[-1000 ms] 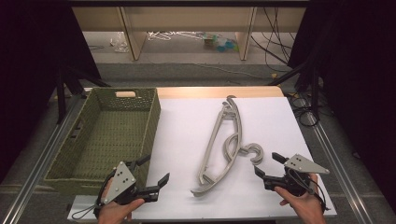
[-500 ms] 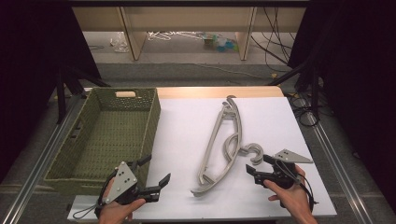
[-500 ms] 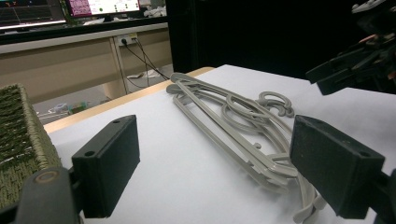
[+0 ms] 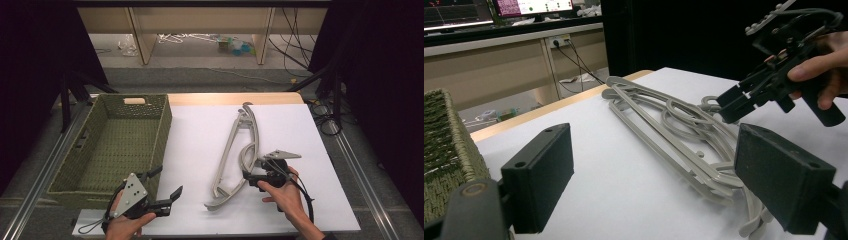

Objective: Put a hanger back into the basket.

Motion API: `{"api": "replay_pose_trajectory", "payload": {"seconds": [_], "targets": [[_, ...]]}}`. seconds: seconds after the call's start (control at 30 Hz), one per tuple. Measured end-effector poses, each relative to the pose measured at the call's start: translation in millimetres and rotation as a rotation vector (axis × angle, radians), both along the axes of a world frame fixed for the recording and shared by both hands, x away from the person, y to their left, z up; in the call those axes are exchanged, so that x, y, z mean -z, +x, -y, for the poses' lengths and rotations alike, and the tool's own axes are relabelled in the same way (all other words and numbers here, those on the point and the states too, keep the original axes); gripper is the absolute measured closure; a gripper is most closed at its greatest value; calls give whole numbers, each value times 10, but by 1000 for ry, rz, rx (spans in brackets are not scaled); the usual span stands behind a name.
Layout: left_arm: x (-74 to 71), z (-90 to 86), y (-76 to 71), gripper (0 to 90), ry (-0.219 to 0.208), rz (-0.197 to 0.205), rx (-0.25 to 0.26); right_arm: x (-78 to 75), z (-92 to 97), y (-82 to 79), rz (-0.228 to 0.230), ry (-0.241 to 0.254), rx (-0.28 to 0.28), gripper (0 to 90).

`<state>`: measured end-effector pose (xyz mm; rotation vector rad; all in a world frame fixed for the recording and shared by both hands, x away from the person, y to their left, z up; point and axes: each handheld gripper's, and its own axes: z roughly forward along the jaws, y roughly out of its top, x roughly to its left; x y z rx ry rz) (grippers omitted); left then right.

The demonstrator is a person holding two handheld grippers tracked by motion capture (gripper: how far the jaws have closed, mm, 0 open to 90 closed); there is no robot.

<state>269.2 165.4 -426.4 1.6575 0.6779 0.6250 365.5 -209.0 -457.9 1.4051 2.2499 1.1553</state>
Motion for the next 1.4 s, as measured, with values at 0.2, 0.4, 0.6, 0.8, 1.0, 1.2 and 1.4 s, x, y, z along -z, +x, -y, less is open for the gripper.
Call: {"api": "replay_pose_trajectory", "payload": {"seconds": [0.2, 0.4, 0.6, 0.8, 1.0, 1.2, 1.4], "targets": [[1, 0, 2, 160, -3, -1, 1, 78, -105, 64, -60, -46, 3, 221], [3, 0, 0, 160, -7, -5, 1, 79, -61, 85, -100, -63, 19, 336], [1, -2, -2, 159, -4, -2, 5, 57, 44, 108, -135, -74, 0, 455], [3, 9, -4, 160, -6, -7, 6, 79, 133, 141, -181, -102, -34, 506], [6, 17, -2, 160, -5, -8, 8, 143, 129, 172, -181, -136, -70, 611], [9, 17, 0, 160, -2, -9, 9, 142, 172, 178, -205, -107, -59, 658], [10, 18, -2, 160, -2, -11, 8, 81, 298, 161, -202, -27, -50, 723]]}}
